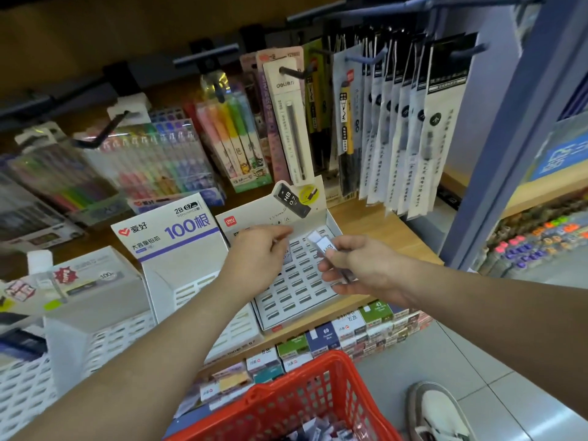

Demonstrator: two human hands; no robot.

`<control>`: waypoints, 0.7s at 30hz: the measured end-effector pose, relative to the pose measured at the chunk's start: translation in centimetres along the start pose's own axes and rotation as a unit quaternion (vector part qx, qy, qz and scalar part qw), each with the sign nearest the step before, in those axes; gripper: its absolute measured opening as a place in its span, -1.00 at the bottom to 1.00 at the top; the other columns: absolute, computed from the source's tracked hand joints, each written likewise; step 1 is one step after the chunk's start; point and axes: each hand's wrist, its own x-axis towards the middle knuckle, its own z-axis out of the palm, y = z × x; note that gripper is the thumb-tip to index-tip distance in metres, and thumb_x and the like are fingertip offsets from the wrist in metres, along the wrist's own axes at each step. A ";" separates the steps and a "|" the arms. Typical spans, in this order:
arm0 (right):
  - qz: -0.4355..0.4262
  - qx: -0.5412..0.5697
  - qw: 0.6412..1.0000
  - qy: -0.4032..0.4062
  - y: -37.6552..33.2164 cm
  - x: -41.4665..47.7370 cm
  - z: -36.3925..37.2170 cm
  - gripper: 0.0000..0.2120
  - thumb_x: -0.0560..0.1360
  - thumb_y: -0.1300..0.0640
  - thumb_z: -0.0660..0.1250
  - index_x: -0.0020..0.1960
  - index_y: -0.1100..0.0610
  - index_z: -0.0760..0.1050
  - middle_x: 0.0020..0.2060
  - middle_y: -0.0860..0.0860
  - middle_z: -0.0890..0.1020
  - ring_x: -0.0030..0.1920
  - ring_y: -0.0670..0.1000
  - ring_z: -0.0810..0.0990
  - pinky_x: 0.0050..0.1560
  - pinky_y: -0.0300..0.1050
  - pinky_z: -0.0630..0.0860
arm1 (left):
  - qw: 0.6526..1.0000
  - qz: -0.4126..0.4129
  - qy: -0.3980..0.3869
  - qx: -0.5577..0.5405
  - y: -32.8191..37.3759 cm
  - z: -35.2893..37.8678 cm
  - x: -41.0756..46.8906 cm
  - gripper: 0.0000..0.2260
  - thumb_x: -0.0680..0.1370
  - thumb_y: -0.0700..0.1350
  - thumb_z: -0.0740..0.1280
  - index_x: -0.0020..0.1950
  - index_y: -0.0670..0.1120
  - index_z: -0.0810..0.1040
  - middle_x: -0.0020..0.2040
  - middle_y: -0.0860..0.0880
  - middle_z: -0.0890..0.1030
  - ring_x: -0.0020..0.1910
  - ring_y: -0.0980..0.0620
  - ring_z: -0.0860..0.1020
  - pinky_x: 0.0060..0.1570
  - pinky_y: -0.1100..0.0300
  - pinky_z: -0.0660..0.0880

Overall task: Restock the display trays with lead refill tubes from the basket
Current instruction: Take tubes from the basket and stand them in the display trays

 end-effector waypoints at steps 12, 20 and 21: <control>0.042 0.057 0.997 -0.014 -0.7 -0.3 0.8 -0.78 0.68 0.19 0.14 0.29 0.19 0.41 -0.23 0.14 0.63 -0.29 0.03 0.57 -0.32 -0.13 0.53 | 0.855 -0.175 -0.054 -0.484 0.9 -0.7 -2.3 -0.79 0.47 -0.31 0.40 0.03 -0.07 0.65 -0.18 -0.13 0.64 -0.24 0.01 0.62 -0.16 0.23 0.61; 0.020 -0.038 0.998 0.053 -1.0 -0.3 1.0 -0.79 0.69 0.15 0.07 0.04 0.15 0.47 -0.23 0.09 0.57 -0.40 -0.02 0.47 -0.44 -0.23 0.36 | 0.926 -0.163 0.007 -0.341 0.0 -1.9 -1.7 -0.96 0.47 -0.13 0.45 -0.17 -0.06 0.68 -0.31 -0.09 0.66 -0.33 0.04 0.59 -0.18 0.15 0.62; 0.011 -0.064 0.995 0.072 -0.9 -0.1 0.8 -0.78 0.69 0.15 0.06 0.03 0.15 0.47 -0.23 0.07 0.53 -0.39 -0.03 0.47 -0.45 -0.24 0.35 | 0.940 -0.163 0.036 -0.296 -0.6 -2.0 -1.3 -0.94 0.47 -0.11 0.45 -0.19 -0.05 0.68 -0.33 -0.09 0.65 -0.36 0.04 0.58 -0.17 0.09 0.63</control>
